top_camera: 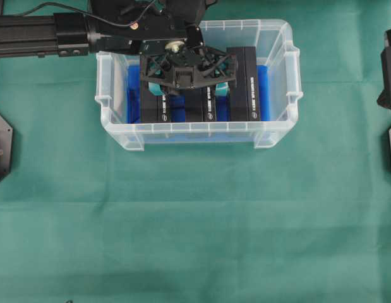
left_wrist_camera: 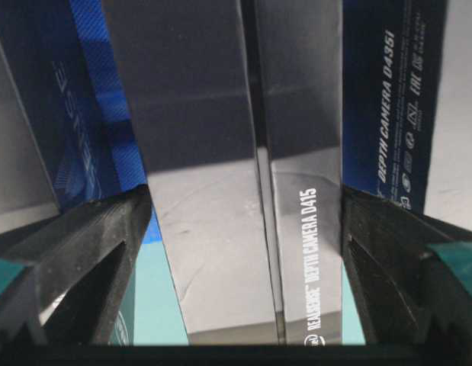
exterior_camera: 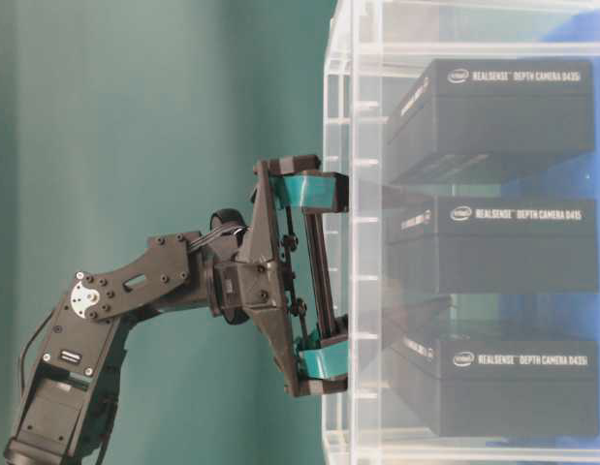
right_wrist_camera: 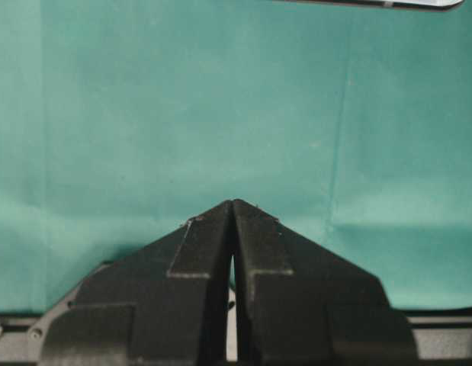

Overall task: Take the box out of the case with the left arm.
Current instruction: 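Lower the open left gripper around the middle box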

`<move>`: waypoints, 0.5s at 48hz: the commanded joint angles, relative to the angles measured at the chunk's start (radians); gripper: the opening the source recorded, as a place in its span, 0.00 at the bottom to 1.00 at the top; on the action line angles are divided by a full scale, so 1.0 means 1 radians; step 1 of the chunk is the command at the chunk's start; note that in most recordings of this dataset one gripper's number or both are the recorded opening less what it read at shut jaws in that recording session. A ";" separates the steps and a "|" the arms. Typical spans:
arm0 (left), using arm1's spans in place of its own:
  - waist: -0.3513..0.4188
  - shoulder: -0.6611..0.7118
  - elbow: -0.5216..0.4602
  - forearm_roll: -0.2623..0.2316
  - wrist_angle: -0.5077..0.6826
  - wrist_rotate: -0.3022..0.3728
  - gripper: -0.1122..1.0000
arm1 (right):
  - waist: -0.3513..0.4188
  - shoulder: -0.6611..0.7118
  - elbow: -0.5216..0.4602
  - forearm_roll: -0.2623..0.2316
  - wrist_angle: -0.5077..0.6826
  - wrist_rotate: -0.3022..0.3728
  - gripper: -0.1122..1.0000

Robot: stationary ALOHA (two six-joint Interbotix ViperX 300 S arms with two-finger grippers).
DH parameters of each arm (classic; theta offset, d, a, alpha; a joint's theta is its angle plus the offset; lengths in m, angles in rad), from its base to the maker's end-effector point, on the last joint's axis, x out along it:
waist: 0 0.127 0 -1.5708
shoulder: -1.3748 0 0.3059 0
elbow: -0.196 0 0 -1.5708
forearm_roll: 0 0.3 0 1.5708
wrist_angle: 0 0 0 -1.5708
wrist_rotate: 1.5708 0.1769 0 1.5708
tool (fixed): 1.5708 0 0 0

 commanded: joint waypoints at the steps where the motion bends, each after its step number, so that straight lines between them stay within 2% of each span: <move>1: 0.002 -0.015 -0.009 0.003 -0.002 0.000 0.98 | 0.000 0.000 -0.012 -0.002 -0.006 0.000 0.10; 12: -0.009 0.032 -0.055 0.003 0.003 0.003 0.98 | 0.000 0.000 -0.011 -0.003 -0.005 0.002 0.10; 19: -0.008 0.031 -0.051 0.003 0.037 0.000 0.98 | 0.000 0.000 -0.011 -0.002 0.000 0.003 0.10; 24: -0.003 0.029 -0.048 0.003 0.071 -0.005 0.94 | -0.002 0.000 -0.011 -0.002 0.000 0.003 0.10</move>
